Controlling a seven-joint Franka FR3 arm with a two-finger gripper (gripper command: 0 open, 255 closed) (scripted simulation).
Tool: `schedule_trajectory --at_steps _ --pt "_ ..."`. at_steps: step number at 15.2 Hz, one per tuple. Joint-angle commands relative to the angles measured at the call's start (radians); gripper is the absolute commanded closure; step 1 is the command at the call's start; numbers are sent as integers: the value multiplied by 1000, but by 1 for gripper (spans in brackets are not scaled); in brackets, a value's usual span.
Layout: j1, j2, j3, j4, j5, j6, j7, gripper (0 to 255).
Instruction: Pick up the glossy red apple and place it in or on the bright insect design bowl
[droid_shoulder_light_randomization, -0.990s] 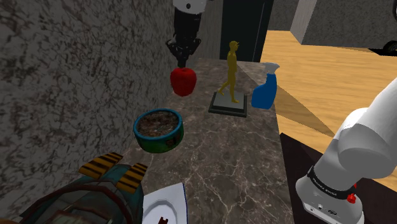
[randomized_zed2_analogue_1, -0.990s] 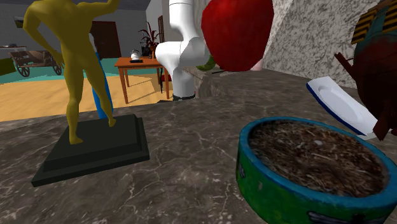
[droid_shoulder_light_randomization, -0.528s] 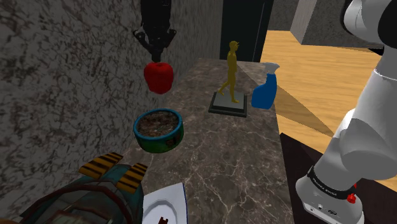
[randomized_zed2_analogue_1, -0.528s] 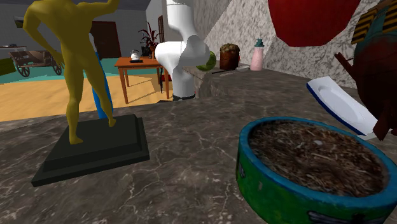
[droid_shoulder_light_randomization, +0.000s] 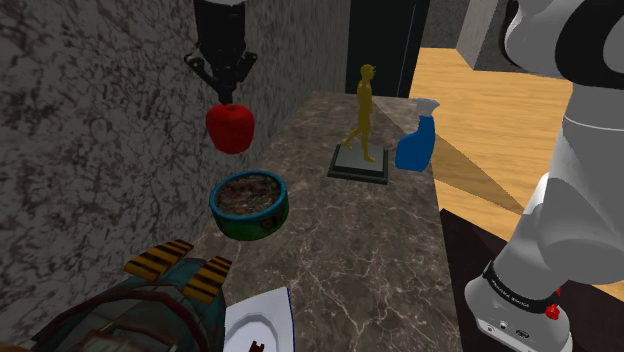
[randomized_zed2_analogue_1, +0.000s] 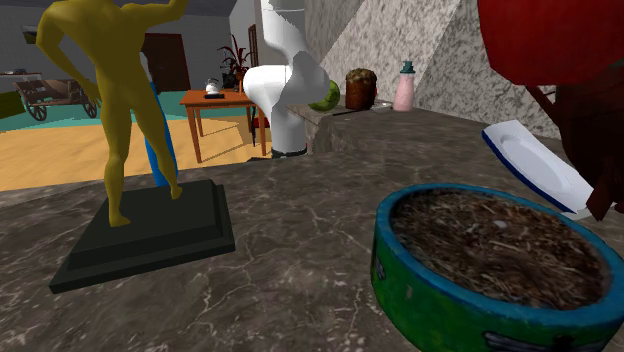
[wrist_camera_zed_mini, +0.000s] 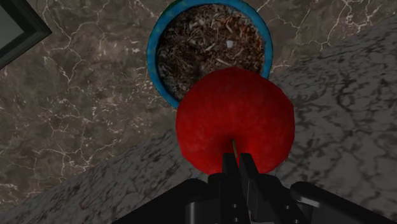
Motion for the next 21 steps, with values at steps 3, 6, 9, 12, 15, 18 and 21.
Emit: schedule_trajectory --at_steps 3,6,9,12,15,18,21 --pt "-13 -27 -2 -97 12 73 1 255" --pt "-19 -41 -3 -156 18 119 2 255" --pt "-24 -52 -5 -210 22 163 3 255" --pt "-28 -59 -6 -260 24 207 5 255" --pt "-31 -64 -7 -307 25 249 7 255" --pt "-33 -66 -9 -350 24 290 10 255" --pt "-35 -67 -9 -383 23 322 13 255"
